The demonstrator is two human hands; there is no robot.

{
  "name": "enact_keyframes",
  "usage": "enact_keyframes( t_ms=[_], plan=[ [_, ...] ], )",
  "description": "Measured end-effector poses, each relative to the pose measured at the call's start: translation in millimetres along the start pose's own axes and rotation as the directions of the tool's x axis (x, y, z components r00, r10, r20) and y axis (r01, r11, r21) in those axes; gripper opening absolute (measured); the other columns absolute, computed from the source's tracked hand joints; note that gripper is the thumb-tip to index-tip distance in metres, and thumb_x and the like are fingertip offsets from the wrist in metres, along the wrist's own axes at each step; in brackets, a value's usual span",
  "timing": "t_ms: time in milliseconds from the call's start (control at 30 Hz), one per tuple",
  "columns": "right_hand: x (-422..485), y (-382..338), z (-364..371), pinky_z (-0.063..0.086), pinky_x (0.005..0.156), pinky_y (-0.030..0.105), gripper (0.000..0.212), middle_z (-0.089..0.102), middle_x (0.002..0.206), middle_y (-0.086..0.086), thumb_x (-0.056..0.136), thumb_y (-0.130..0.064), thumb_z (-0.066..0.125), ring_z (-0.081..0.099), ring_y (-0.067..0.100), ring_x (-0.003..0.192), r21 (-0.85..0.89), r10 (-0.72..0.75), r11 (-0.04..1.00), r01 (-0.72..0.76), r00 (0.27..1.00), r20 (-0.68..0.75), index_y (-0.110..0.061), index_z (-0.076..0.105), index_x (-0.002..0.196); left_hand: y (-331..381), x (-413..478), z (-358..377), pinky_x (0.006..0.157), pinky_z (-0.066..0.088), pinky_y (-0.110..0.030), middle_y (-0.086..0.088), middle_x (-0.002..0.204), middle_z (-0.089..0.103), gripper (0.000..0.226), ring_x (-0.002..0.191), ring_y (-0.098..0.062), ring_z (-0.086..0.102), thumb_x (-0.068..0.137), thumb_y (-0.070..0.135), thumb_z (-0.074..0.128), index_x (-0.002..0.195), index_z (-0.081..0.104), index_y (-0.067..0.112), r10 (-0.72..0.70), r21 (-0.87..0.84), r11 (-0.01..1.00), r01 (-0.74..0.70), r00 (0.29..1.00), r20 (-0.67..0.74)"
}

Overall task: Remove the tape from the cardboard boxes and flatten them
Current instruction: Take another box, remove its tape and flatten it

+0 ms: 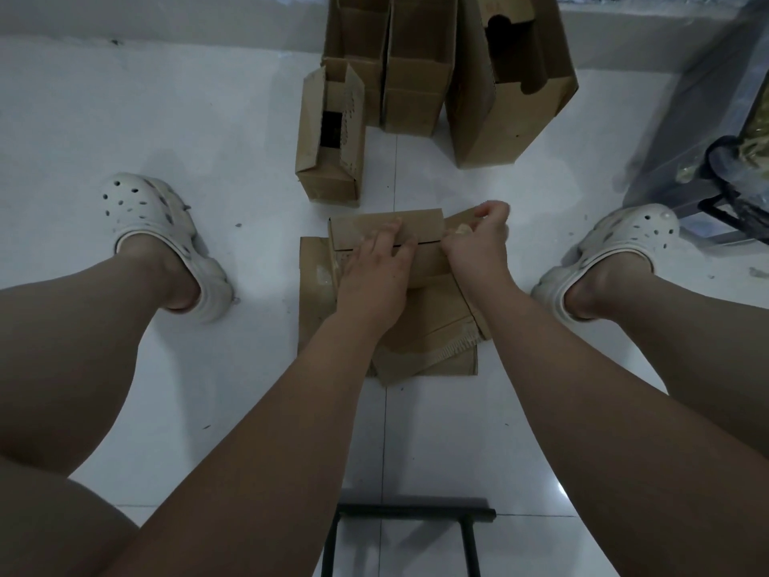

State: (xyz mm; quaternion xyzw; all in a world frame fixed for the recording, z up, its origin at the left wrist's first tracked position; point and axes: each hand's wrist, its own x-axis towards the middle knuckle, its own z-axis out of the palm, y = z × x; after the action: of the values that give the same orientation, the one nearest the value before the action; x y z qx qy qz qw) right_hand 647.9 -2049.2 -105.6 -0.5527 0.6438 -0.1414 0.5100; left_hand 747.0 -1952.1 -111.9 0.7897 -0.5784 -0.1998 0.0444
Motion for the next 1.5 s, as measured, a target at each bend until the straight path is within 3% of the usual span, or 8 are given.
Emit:
enact_keyframes(
  t_ms=[133, 367, 533, 733, 933, 1233, 1367, 1500],
  plan=[
    [0.6, 0.7, -3.3, 0.044, 0.060, 0.021, 0.024, 0.050, 0.106, 0.002, 0.085, -0.004, 0.055, 0.057, 0.018, 0.078, 0.027, 0.016, 1.000, -0.017, 1.000, 0.002, -0.028, 0.058, 0.084, -0.7, -4.4, 2.3, 0.091, 0.036, -0.035, -0.009, 0.124, 0.042, 0.045, 0.111, -0.026, 0.039, 0.088, 0.013, 0.053, 0.132, 0.049, 0.023, -0.016, 0.047, 0.999, 0.019, 0.998, -0.067],
    [-1.5, 0.7, -3.8, 0.056, 0.063, 0.025, 0.023, 0.065, 0.110, 0.003, 0.099, -0.021, 0.054, 0.073, 0.017, 0.071, 0.311, 0.084, 0.941, -0.135, 0.981, 0.173, -0.014, 0.061, 0.119, 12.8, -16.3, 9.1, 0.079, 0.028, -0.034, -0.010, 0.111, 0.043, 0.030, 0.098, -0.027, 0.040, 0.081, 0.011, 0.048, 0.111, 0.046, 0.015, -0.070, 0.105, 0.991, 0.079, 0.994, -0.089],
    [1.0, -7.7, -9.1, 0.038, 0.041, 0.020, 0.015, 0.072, 0.095, 0.002, 0.100, -0.019, 0.046, 0.050, 0.010, 0.044, 0.382, 0.119, 0.913, -0.145, 0.989, 0.091, -0.019, 0.059, 0.093, 22.4, -9.8, -5.2, 0.071, 0.027, -0.034, -0.005, 0.101, 0.055, 0.019, 0.088, -0.025, 0.052, 0.084, 0.013, 0.050, 0.102, 0.047, 0.018, -0.026, 0.166, 0.986, 0.019, 0.999, 0.037],
    [2.8, -19.3, -18.3, 0.030, 0.041, 0.021, 0.038, 0.049, 0.066, -0.003, 0.094, -0.001, 0.034, 0.034, 0.008, 0.044, 0.509, 0.183, 0.850, -0.134, 0.982, -0.047, -0.029, 0.058, 0.107, 44.2, -5.2, -24.0, 0.046, 0.014, -0.027, -0.005, 0.079, 0.057, 0.009, 0.057, -0.023, 0.035, 0.090, 0.009, 0.046, 0.088, 0.041, 0.016, -0.048, 0.186, 0.982, 0.029, 0.994, 0.097],
    [-7.2, -20.9, -30.3, 0.026, 0.047, 0.029, 0.020, 0.041, 0.056, -0.004, 0.088, -0.025, 0.053, 0.031, 0.012, 0.048, 0.480, 0.304, 0.839, -0.256, 0.952, -0.024, -0.016, 0.050, 0.070, 48.2, -10.5, -35.6, 0.062, 0.038, -0.037, -0.011, 0.113, 0.050, 0.021, 0.099, -0.030, 0.051, 0.091, 0.004, 0.043, 0.110, 0.050, 0.011, -0.068, 0.032, 0.997, 0.064, 0.990, 0.120],
    [-18.7, -30.5, -42.3, 0.027, 0.038, 0.021, 0.050, 0.037, 0.034, -0.010, 0.103, -0.044, 0.034, 0.032, 0.008, 0.029, 0.450, 0.267, 0.866, -0.216, 0.962, -0.052, -0.018, 0.040, 0.060, 61.9, -17.8, -60.6, 0.060, 0.038, -0.035, -0.009, 0.121, 0.043, 0.023, 0.090, -0.027, 0.052, 0.089, 0.006, 0.045, 0.111, 0.048, 0.012, -0.061, -0.047, 0.997, 0.066, 0.992, 0.114],
    [-13.1, -33.0, -54.0, 0.021, 0.033, 0.016, 0.042, 0.031, 0.040, -0.009, 0.106, -0.039, 0.027, 0.025, 0.006, 0.032, 0.533, 0.187, 0.827, -0.179, 0.982, 0.039, -0.016, 0.061, 0.101, 72.2, -15.7, -76.4, 0.060, 0.038, -0.035, -0.008, 0.123, 0.041, 0.022, 0.085, -0.023, 0.049, 0.090, 0.008, 0.047, 0.112, 0.046, 0.014, -0.100, -0.035, 0.994, 0.103, 0.992, 0.071],
    [-7.0, -34.7, -58.3, 0.043, 0.049, 0.020, 0.030, 0.054, 0.067, -0.005, 0.101, -0.038, 0.044, 0.053, 0.006, 0.056, 0.660, 0.207, 0.733, -0.162, 0.978, 0.011, -0.016, 0.060, 0.115, 82.3, -11.2, -85.2, 0.058, 0.034, -0.031, -0.005, 0.123, 0.039, 0.020, 0.077, -0.016, 0.039, 0.090, 0.012, 0.051, 0.109, 0.045, 0.017, -0.089, -0.017, 0.996, 0.088, 0.993, -0.080]
  ],
)
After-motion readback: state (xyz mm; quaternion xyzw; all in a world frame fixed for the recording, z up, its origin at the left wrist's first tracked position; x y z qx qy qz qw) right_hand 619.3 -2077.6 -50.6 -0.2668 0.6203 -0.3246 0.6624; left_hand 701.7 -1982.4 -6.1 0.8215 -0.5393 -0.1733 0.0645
